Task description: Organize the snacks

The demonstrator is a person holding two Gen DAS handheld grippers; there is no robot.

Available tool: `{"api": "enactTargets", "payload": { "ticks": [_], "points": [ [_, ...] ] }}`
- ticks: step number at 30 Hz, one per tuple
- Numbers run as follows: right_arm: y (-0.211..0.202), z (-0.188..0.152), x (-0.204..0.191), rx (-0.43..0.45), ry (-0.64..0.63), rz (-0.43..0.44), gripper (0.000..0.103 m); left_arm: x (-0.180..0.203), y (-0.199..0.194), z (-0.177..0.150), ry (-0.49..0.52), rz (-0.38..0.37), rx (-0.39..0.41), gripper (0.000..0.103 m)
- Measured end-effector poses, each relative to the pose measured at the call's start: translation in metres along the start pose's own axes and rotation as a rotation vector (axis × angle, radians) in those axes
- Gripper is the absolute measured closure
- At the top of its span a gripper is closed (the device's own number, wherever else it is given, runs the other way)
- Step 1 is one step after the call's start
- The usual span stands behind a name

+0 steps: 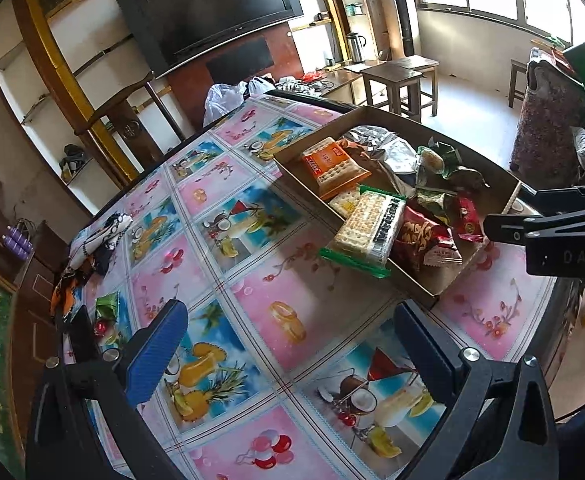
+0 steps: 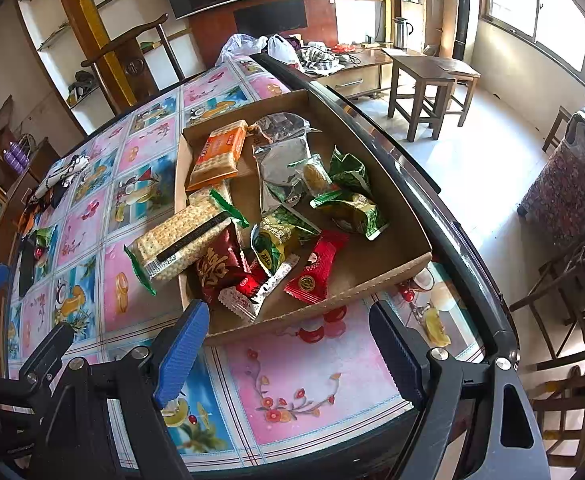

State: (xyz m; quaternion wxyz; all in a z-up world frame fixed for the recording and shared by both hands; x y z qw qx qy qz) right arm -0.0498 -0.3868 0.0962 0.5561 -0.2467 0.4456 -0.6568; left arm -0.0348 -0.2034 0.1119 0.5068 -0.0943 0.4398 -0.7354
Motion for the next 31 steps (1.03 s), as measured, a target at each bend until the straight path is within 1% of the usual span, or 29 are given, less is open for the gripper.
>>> {"api": "enactTargets", "payload": {
  "ticks": [19,25,29,31],
  "points": [
    [0.0006,0.0003,0.0001,0.000,-0.002,-0.001,0.017,0.0040,-0.0005,0.0005,0.011,-0.016,-0.002,0.000],
    [0.0013,0.0013,0.0022,0.005,0.001,-0.002,0.017,0.0060,0.0034,-0.0002,0.008,-0.064,-0.029,0.000],
    [-0.0005,0.0005,0.0058,0.010,0.005,-0.004,0.017,0.0035,-0.0021,-0.0018,-0.013,-0.097,-0.005,0.000],
    [-0.0004,0.0004,0.0061,0.009,0.005,-0.007,0.017,0.0038,-0.0035,-0.0016,-0.008,-0.100,0.004,0.000]
  ]
}}
Point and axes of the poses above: each gripper's, at about its wrist camera, not at the fingertips, and y roughly the way its jaws point, x to its right, z to its top, the point moved 1 cm from there along y, roughly the way its jaws point, and after that the axes turned 2 degrees about y, right-handed, at the moved point
